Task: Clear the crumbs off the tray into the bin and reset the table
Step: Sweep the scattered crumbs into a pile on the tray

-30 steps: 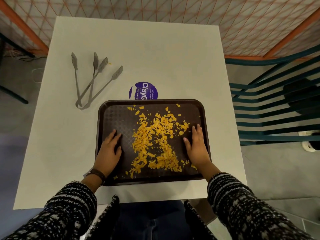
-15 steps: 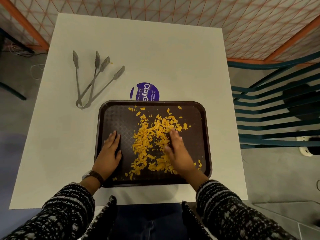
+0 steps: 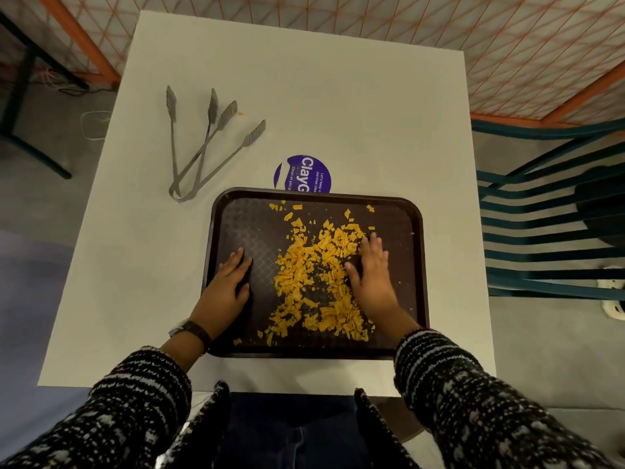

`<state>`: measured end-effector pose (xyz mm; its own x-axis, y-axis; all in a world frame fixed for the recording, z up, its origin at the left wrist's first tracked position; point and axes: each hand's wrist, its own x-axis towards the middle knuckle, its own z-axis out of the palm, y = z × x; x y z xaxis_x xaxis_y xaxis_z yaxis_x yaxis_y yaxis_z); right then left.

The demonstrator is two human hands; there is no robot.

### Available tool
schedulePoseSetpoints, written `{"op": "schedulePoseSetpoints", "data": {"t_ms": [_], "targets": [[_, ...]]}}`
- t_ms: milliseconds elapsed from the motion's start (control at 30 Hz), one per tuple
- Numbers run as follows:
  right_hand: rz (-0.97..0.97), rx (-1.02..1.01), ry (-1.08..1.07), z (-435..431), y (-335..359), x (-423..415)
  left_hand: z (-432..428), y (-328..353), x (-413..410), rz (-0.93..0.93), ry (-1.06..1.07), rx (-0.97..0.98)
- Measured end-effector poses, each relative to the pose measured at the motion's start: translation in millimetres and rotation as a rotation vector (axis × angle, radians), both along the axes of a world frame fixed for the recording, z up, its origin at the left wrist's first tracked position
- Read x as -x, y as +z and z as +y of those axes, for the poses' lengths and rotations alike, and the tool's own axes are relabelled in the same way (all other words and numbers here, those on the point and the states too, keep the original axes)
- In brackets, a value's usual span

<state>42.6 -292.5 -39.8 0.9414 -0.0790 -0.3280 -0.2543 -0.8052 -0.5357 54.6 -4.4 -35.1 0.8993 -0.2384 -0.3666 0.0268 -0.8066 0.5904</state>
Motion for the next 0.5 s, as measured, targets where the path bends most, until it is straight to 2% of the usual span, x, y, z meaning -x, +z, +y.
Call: {"op": "schedulePoseSetpoints", "data": {"t_ms": [67, 167, 267, 333, 400, 500], "targets": [[0.012, -0.023, 0.083, 20.4, 1.1, 9.4, 3.4, 6.8, -2.2, -0.028, 0.067, 0.045], [0.025, -0.066, 0.179, 43.0, 6.3, 17.0, 14.5, 14.1, -5.2, -0.184, 0.155, 0.084], [0.05, -0.189, 0.19, 48.2, 13.5, 16.0, 26.0, 18.1, -5.8, -0.278, 0.268, 0.099], [0.039, -0.223, 0.168, 40.6, 17.9, 10.9, 30.5, 17.3, -4.2, -0.258, 0.362, 0.075], [0.009, -0.191, 0.137, 26.5, 21.7, -0.5, 35.3, 13.7, -4.9, -0.148, 0.473, 0.055], [-0.056, -0.093, 0.11, -0.8, 22.6, -25.5, 38.5, 9.8, -8.8, -0.087, 0.396, 0.025]]}}
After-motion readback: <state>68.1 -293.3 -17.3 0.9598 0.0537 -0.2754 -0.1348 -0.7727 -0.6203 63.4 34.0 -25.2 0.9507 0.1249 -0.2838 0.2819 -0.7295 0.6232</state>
